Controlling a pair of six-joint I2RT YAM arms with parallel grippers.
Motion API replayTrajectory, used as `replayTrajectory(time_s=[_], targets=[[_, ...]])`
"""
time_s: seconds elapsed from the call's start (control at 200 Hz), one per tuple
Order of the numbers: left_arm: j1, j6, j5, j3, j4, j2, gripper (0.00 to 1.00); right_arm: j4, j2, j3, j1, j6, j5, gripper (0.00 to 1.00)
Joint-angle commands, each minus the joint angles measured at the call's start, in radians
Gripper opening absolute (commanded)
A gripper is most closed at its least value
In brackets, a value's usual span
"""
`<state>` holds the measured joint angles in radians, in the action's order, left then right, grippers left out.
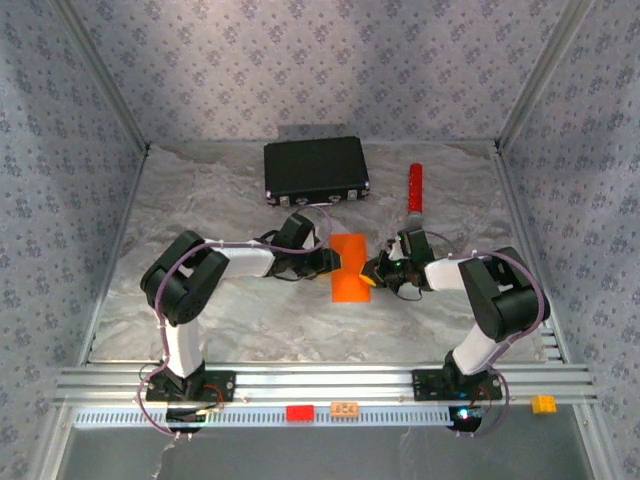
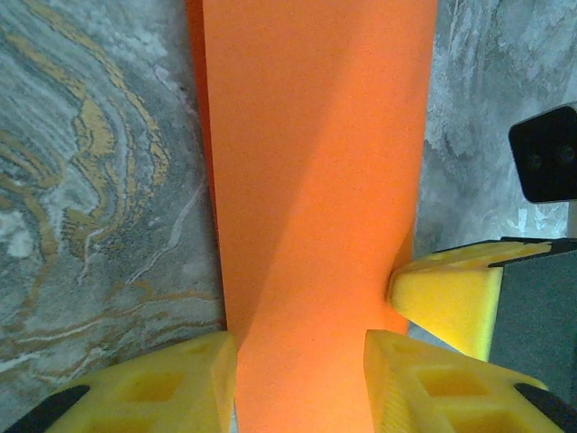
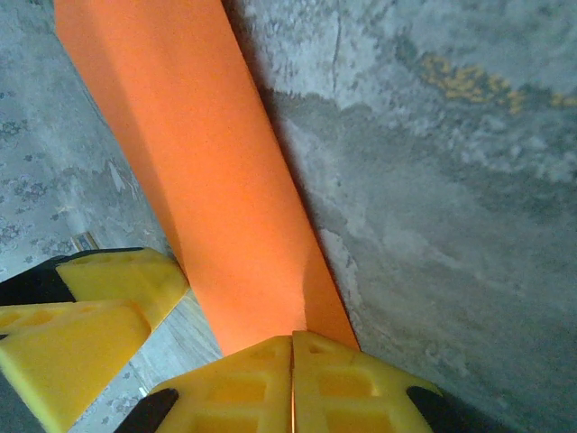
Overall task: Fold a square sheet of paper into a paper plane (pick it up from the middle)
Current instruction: Third fold the triangle at the center of the table.
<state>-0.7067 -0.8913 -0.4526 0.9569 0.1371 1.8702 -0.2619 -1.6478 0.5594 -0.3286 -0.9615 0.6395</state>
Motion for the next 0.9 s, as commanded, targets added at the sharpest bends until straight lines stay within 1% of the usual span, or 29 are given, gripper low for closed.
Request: replayTrajectory(time_s=[0.0,0.19,0.355,0.7,0.894], targets=[[0.001,0.015,0.037,0.017,-0.083,-0.002,0.42,0.008,-0.037,-0.021,-0.028,-0.003,-0.037,0.1],[0.001,0.006,0.025,0.028,-0.086,0.02,0.42,0.015,-0.037,-0.016,-0.028,-0.001,-0.039,0.1],[-0.003,0.02,0.047,0.055,-0.147,0.031,0.43,0.015,-0.039,-0.016,-0.028,0.0,-0.041,0.1],[-0.008,0.019,-0.031,0.078,-0.108,0.066,0.42,0.015,-0.042,-0.015,-0.03,0.001,-0.039,0.1],[-0.008,0.019,-0.049,0.081,-0.09,0.061,0.41,0.016,-0.042,-0.015,-0.029,0.001,-0.04,0.1]])
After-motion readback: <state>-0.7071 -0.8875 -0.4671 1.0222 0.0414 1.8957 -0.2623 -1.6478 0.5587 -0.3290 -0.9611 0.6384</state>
